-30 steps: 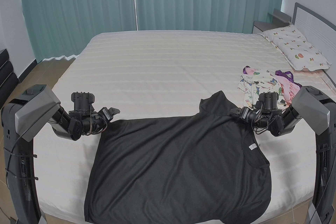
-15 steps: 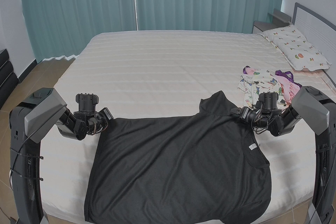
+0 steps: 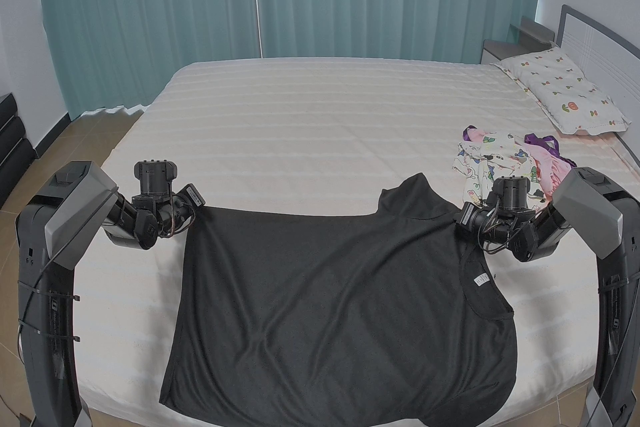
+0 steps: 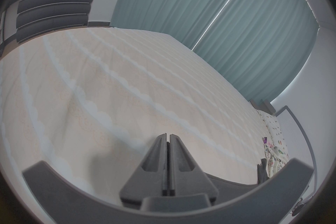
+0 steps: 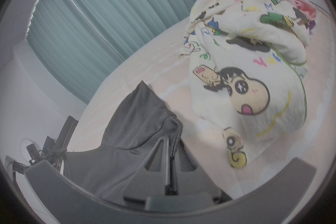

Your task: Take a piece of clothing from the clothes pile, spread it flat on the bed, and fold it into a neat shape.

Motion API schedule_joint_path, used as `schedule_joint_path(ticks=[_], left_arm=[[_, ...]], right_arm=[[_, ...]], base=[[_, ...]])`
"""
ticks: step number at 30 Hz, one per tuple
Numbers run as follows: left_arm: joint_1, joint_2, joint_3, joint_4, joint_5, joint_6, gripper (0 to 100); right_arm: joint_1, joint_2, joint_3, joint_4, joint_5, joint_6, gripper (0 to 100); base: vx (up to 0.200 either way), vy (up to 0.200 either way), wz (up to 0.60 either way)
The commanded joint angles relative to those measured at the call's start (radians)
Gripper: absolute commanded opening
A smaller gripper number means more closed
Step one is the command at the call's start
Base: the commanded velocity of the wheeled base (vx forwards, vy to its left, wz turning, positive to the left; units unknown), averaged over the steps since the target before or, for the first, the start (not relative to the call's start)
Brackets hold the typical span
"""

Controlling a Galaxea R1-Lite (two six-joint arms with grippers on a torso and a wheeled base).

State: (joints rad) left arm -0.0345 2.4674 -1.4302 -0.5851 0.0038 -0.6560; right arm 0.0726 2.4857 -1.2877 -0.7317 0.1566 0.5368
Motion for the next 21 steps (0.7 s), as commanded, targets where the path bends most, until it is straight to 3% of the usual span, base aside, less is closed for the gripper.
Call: schedule_joint_path(ticks=[1,12,16,21], left_arm=[[0.015,0.015,-0.027,0.014,0.001,-0.001,0],[0.062,0.057,-0.070,0.014,0.035,-0.004,0],[0.065,0.059,-0.068,0.014,0.035,-0.005,0],[0.064,0.057,-0.061,0.014,0.035,-0.005,0]], right_arm=[[-0.002,0.007,0.002,-0.041,-0.002,0.002,0],[0.003,0.048,-0.001,-0.084,-0.015,0.002,0],[0.007,0.096,-0.039,-0.206,-0.069,0.000,0],[0.013,0.088,-0.091,-0.215,-0.086,0.025,0]], base=[[0.000,0.000,0.00],[0.000,0.000,0.00],[0.000,0.000,0.00],[0.000,0.000,0.00]])
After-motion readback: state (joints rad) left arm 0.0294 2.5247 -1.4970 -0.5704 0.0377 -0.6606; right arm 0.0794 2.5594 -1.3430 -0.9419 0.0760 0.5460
